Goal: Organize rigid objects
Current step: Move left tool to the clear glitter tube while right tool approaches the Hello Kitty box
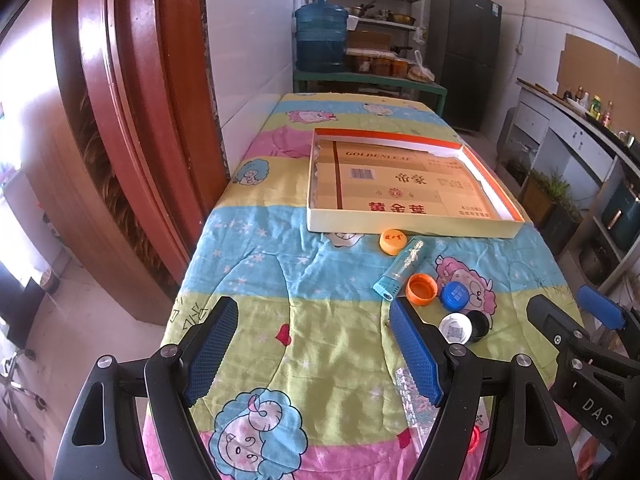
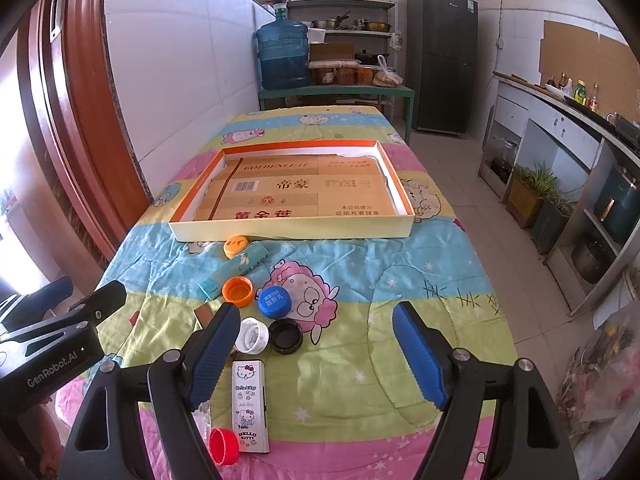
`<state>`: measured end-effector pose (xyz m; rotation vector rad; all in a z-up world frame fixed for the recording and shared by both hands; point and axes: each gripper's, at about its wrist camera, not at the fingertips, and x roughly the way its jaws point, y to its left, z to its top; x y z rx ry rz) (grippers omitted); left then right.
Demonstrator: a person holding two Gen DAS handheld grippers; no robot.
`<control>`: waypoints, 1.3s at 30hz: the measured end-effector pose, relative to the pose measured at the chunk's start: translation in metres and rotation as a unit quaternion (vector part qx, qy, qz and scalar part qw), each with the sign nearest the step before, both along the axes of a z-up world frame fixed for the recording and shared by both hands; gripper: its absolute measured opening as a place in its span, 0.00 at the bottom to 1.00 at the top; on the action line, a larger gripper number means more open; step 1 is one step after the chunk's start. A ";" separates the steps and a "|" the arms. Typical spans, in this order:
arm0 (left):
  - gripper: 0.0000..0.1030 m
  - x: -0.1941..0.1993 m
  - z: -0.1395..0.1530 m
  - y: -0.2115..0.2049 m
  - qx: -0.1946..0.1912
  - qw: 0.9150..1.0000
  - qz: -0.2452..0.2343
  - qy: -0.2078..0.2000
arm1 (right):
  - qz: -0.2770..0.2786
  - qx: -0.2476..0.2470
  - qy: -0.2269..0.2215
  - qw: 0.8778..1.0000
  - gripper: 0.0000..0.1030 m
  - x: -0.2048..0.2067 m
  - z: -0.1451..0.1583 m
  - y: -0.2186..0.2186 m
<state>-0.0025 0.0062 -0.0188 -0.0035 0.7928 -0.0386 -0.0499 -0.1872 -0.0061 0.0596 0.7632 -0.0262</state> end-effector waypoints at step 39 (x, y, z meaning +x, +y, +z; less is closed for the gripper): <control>0.77 -0.013 -0.035 -0.019 -0.022 0.997 -0.046 0.056 | -0.011 -0.001 0.024 1.000 0.76 -0.004 -0.018 -0.011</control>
